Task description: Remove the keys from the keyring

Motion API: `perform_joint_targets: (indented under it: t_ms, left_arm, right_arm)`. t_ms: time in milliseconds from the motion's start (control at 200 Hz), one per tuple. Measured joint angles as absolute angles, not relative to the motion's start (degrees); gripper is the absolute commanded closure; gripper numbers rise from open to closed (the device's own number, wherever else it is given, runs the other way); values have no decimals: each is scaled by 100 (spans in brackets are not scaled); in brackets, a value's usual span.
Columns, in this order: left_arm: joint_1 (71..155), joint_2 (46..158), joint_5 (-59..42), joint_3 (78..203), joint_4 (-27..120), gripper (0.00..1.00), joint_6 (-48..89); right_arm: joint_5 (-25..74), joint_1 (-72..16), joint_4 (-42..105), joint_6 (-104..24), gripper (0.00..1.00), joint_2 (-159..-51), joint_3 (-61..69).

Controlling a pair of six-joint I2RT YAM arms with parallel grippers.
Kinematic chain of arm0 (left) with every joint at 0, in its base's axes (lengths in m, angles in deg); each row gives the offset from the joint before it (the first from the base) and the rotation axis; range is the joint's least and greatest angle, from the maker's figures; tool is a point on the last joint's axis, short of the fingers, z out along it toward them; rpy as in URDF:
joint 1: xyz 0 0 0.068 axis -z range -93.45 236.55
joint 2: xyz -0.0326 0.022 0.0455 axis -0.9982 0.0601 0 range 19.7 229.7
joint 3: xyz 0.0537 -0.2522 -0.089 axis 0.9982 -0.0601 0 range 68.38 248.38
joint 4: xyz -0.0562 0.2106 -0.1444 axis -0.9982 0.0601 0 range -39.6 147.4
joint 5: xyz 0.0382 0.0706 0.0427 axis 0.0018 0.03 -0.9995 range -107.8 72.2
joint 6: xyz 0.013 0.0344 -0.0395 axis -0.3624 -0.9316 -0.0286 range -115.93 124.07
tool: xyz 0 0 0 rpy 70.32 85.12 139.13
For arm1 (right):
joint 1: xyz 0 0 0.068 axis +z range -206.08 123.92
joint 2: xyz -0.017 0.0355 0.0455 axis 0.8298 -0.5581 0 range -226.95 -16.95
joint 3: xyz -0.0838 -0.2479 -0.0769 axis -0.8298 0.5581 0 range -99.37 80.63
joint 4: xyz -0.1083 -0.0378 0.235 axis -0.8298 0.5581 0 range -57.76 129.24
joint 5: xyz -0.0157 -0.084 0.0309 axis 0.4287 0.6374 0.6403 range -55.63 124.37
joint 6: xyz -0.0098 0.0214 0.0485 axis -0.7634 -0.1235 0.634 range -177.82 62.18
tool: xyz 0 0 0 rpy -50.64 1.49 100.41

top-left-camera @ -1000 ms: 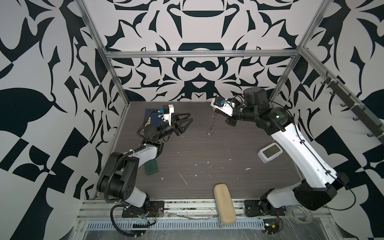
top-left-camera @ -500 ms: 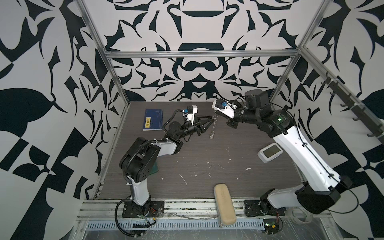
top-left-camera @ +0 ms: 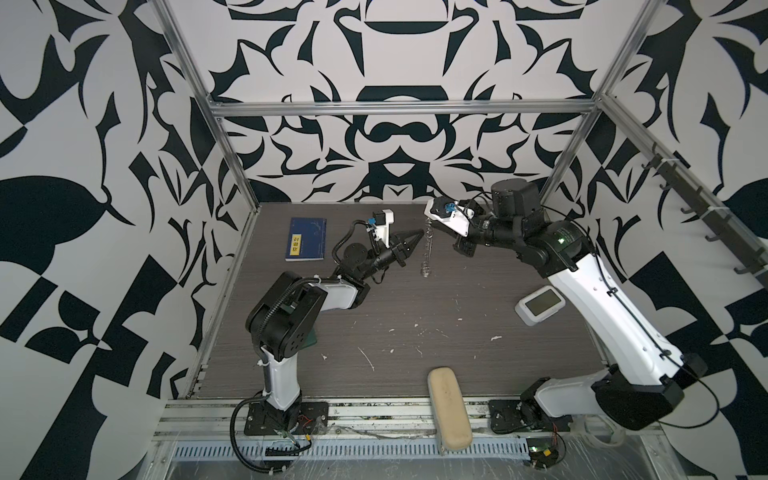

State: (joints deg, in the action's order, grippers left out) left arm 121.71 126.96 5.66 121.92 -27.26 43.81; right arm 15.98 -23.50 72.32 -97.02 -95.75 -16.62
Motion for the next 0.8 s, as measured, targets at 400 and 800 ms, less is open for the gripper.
perform_joint_targets:
  t_ms: [400,800]
  left_arm:
    - [12571,12978,319,12854,-2409,100,4829]
    - [12809,13234,-205,12944,-2818,100,5621]
  right_arm:
    - [1600,-2195,7026,-9698,100,-10021,-1695]
    - [2109,-2212,6674,-9492,100,-10688,-1789]
